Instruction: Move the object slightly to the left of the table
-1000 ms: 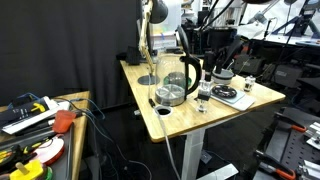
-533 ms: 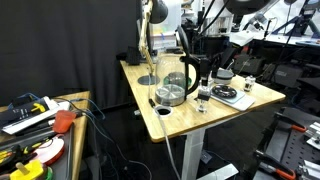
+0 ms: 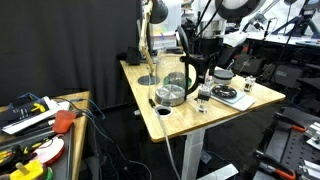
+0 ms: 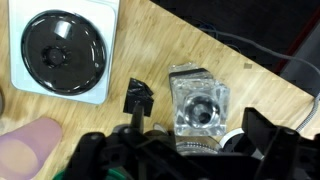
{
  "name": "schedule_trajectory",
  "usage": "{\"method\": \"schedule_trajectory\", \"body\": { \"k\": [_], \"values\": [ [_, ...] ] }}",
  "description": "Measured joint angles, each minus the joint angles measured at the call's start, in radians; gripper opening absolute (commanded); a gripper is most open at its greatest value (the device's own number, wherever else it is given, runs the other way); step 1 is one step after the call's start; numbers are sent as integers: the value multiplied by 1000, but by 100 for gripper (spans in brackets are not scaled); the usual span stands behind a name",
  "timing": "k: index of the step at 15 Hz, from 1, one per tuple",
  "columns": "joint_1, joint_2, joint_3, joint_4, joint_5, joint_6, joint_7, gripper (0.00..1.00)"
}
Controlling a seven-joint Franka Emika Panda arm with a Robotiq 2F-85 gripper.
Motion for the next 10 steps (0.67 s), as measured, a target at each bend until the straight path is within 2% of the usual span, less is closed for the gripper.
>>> {"method": "schedule_trajectory", "body": {
  "k": [5, 6, 7, 10],
  "values": [
    [2, 42, 7, 8, 1, 0, -10, 98],
    [2, 48, 7, 12, 2, 0, -11, 77],
    [2, 52, 6, 16, 6, 0, -12, 73],
    [1, 55, 6, 27, 49, -1, -43, 51]
  ]
}}
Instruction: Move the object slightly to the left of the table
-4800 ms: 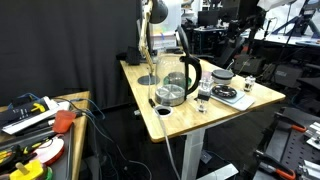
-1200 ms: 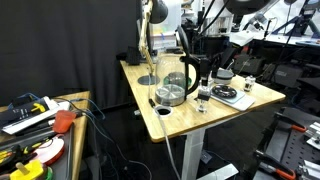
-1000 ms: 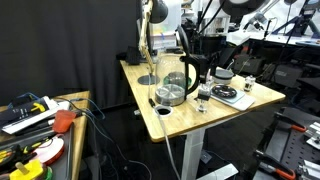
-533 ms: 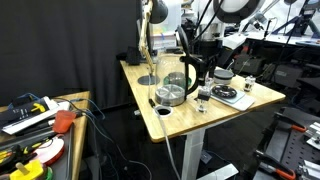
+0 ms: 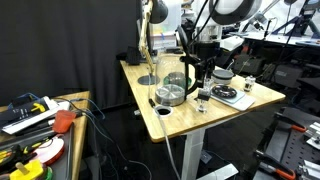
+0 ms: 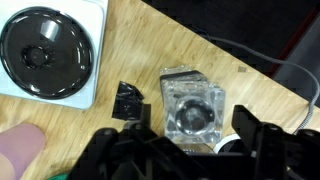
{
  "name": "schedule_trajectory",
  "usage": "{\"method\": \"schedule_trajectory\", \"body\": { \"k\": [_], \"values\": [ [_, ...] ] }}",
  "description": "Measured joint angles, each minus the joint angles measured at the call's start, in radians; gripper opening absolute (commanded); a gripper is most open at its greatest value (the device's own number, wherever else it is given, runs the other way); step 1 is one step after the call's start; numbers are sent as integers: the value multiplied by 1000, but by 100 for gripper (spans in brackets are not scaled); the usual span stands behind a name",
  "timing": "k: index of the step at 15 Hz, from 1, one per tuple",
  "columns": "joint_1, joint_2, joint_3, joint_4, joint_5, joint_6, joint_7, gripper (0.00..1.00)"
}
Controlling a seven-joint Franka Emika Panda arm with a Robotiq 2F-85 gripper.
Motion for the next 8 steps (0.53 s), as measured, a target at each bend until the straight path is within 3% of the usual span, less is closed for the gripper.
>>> {"method": "schedule_trajectory", "body": {
  "k": [4, 8],
  "values": [
    [-2, 6, -2, 2, 33, 0, -24, 26],
    [-5, 7, -9, 3, 39, -1, -26, 26]
  ]
}}
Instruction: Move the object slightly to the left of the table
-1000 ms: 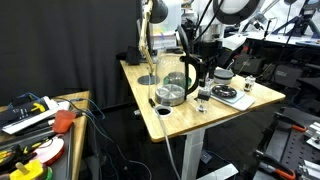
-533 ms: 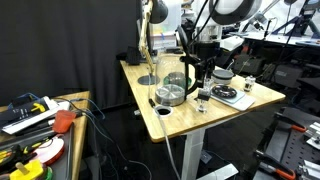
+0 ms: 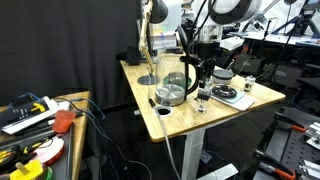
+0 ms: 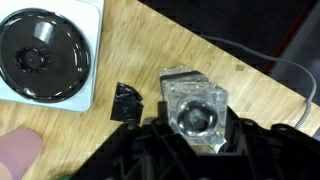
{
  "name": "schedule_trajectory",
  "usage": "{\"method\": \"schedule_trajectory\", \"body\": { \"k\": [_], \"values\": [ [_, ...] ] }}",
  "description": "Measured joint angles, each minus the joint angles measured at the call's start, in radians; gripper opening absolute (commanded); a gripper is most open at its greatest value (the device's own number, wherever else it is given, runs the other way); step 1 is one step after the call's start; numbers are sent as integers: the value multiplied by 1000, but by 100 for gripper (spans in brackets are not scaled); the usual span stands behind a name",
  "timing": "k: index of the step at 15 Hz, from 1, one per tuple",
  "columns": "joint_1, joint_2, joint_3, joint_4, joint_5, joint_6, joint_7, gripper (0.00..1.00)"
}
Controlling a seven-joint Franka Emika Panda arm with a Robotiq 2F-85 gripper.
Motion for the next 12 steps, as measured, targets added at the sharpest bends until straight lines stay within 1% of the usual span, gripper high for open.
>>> {"method": "schedule_trajectory", "body": {
  "k": [2, 5, 8, 12],
  "values": [
    [-3, -1, -6, 0, -6, 0, 8, 26],
    [-6, -21, -21, -7, -72, -7, 66, 26],
    [-3, -102, -15, -39, -113, -60, 136, 26],
    [24, -234, 27, -90, -73, -149, 198, 26]
  ]
}}
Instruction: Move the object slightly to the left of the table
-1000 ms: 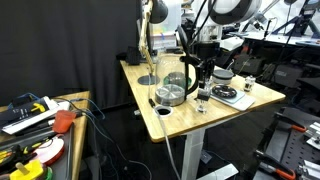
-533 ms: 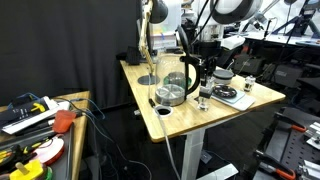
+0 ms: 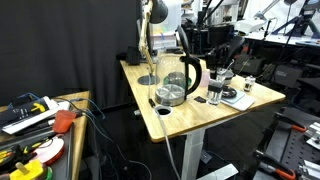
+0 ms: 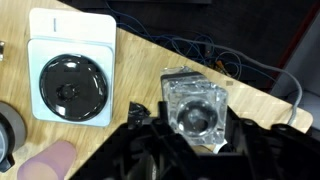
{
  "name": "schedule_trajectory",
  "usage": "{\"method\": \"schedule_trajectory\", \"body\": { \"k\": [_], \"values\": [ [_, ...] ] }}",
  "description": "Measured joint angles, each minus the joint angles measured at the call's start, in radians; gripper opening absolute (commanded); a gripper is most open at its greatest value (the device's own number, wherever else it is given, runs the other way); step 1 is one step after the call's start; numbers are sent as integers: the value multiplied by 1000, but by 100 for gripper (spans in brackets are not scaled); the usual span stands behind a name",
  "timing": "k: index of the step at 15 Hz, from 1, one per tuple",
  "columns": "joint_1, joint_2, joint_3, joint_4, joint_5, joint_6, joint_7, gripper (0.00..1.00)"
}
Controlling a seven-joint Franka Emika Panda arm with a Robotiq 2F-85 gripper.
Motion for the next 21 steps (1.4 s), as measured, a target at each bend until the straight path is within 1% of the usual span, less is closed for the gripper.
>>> {"method": "schedule_trajectory", "body": {
  "k": [3, 5, 6, 8, 11, 12, 14, 17, 19, 21],
  "values": [
    [16, -54, 30, -25, 23, -12, 80, 26],
    [15, -56, 41, -24, 18, -2, 157, 26],
    [15, -54, 44, -22, 14, 2, 197, 51],
    [15, -52, 50, -19, 3, 7, 248, 51],
    [14, -52, 54, -18, 1, 7, 263, 51],
    [12, -52, 55, -18, 1, 7, 263, 26],
    [12, -51, 54, -19, 5, 11, 263, 26],
    [12, -46, 54, -19, 75, 46, 316, 26],
    [11, -38, 58, -19, 95, 75, 416, 26],
    [7, -21, 70, -19, 84, 108, 547, 26]
  ]
}}
